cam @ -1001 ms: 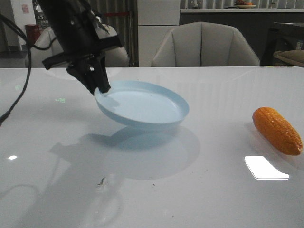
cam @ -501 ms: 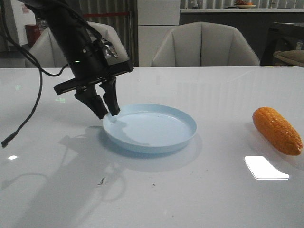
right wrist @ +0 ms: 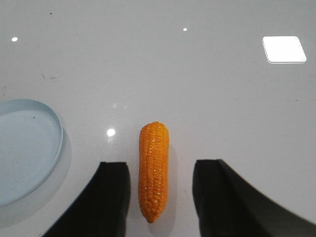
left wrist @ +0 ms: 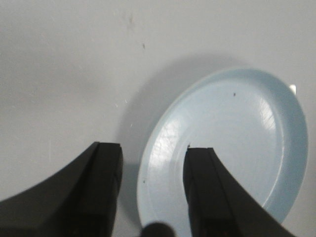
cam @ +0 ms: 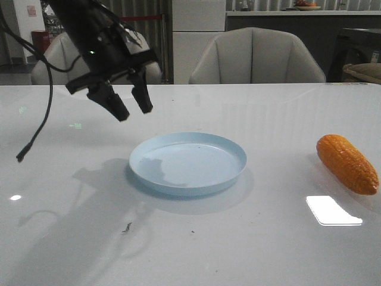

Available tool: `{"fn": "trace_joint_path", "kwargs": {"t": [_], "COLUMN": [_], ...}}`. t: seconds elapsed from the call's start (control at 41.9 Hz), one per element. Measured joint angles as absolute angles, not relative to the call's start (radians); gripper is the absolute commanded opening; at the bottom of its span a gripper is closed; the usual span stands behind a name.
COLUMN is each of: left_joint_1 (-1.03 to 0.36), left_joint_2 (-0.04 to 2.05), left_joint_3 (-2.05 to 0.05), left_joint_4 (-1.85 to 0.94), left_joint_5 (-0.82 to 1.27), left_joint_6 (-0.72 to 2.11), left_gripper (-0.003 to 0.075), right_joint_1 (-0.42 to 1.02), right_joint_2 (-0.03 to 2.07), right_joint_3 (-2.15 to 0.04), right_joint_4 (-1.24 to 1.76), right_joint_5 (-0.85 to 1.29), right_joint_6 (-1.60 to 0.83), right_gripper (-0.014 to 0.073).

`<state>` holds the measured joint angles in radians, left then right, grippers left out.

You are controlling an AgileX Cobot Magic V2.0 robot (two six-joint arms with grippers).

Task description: Place corn on plate with both arms

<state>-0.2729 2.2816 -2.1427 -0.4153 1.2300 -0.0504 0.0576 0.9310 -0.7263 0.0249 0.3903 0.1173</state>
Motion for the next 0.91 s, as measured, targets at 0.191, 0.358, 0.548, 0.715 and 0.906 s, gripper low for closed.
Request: {"fn": "trace_joint_path", "kwargs": {"t": [0.191, 0.358, 0.548, 0.715, 0.906], "left_joint_1": [-0.196, -0.163, -0.163, -0.161, -0.158], "left_joint_2": [2.133, 1.891, 1.627, 1.376, 1.105], "left_joint_3": [-2.253, -2.272, -2.213, -1.843, -1.253], "left_joint_4": [-0.297, -0.127, 0.058, 0.153, 0.150], "left_joint_5": [1.234, 1.257, 1.253, 1.062, 0.705], "left_joint_6": [-0.042, -0.019, -0.015, -0.014, -0.062], "left_gripper": [0.0288, 0.0261, 0.0258, 0.0258, 0.0258], "right_joint_1": [0.058, 0.058, 0.058, 0.058, 0.058], "right_joint_2": [0.931, 0.931, 0.931, 0.931, 0.933], "right_joint_3": [-0.726, -0.726, -0.726, -0.726, -0.726], "right_joint_4": [0.025, 0.025, 0.025, 0.025, 0.025], "right_joint_5": [0.392, 0.394, 0.474, 0.544, 0.568], "right_joint_6": [0.117, 0.117, 0.117, 0.117, 0.117], "right_gripper": [0.0415, 0.0415, 0.0416, 0.0416, 0.0449]}}
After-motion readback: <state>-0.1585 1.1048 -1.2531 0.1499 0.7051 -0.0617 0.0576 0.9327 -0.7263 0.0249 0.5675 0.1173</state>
